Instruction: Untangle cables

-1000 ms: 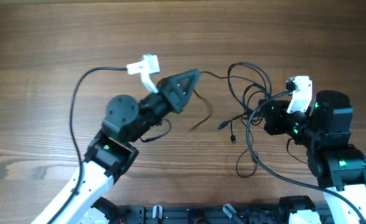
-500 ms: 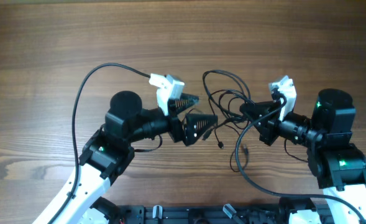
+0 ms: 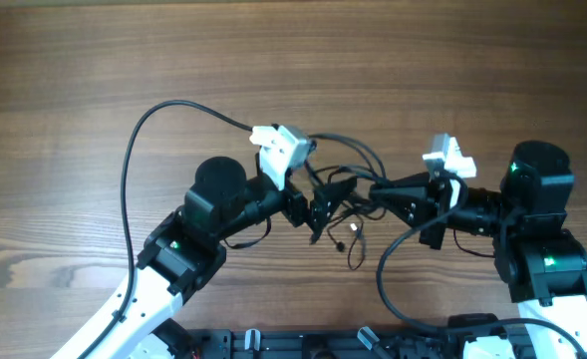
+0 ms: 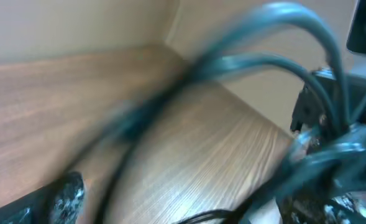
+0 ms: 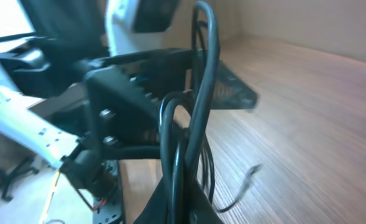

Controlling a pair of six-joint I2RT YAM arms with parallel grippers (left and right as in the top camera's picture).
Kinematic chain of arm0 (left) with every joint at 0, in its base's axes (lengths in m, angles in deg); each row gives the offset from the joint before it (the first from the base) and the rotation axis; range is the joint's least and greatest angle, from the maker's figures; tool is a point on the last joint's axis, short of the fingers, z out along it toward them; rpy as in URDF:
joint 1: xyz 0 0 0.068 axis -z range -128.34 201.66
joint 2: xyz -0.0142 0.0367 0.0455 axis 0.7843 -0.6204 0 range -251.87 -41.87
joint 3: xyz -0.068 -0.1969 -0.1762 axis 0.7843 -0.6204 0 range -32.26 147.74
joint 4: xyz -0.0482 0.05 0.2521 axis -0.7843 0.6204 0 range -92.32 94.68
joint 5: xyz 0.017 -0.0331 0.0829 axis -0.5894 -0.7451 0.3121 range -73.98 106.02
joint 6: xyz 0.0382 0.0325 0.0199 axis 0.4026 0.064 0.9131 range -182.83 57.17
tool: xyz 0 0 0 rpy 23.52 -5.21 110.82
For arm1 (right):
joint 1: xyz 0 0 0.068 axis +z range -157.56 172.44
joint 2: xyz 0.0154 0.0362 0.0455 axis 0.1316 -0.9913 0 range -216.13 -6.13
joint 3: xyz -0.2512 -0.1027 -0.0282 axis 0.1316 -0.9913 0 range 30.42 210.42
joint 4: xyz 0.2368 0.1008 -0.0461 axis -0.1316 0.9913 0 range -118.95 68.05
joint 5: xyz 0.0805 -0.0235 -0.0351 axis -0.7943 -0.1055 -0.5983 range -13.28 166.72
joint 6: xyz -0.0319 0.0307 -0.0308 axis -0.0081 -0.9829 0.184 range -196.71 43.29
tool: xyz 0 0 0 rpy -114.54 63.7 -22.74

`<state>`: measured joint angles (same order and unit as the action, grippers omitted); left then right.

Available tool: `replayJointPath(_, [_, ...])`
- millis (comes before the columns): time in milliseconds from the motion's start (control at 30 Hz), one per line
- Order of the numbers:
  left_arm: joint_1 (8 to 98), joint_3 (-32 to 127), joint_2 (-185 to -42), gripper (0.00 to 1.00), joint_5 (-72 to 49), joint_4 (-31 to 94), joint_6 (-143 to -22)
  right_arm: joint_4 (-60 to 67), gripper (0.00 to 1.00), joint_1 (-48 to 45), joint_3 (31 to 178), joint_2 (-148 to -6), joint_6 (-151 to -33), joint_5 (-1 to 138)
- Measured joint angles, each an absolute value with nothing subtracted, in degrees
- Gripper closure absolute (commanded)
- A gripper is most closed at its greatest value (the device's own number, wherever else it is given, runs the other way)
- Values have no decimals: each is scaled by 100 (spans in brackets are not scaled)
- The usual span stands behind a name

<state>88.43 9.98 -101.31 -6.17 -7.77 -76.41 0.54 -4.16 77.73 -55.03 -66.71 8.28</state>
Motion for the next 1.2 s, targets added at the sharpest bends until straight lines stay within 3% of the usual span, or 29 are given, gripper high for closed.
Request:
replayJointPath(100, [8924, 998, -10131, 1, -598, -941, -7696, 37, 96, -416, 7773, -5503, -6494, 557])
replayJointPath(167, [9269, 998, -10133, 26, -504, -980, -7718, 32, 96, -416, 7773, -5503, -6461, 441])
replayJointPath(200, [9328, 998, -10146, 44, -475, -998, -7735, 35, 96, -419, 7773, -5503, -6461, 430])
replayJointPath(367, [9518, 1000, -10221, 94, -458, -1092, -7558, 32, 96, -419, 7773, -5503, -6461, 450])
replayJointPath(433, [9527, 1000, -10221, 96, -349, -1092, -7549, 39, 96, -419, 7773, -5503, -6485, 598])
replayJointPath(467, [9542, 1000, -10221, 96, -300, -1092, -7525, 43, 89, -419, 7773, -5503, -6492, 694])
replayJointPath(500, [9556, 1000, -10221, 96, -228, -1087, -7532, 50, 76, -419, 7773, -5503, -6505, 747])
replayJointPath(700, [9553, 1000, -10225, 96, 373, -1085, -7659, 65, 42, -419, 7773, -5503, -6913, 1385])
replayJointPath(833, [9553, 1000, -10230, 96, 865, -1044, -7862, 144, 36, -419, 7773, -5503, -7200, 1938])
replayJointPath(867, [9553, 1000, -10230, 96, 989, -1044, -7890, 150, 27, -416, 7773, -5503, -7268, 2045])
replayJointPath(1033, [9553, 1000, -10230, 96, 1586, -952, -8157, 190, 11, -416, 7773, -5503, -7515, 2491])
replayJointPath(1200, [9553, 1000, -10232, 96, 2134, -875, -8666, 284, 7, -416, 7773, -5503, -8279, 3534])
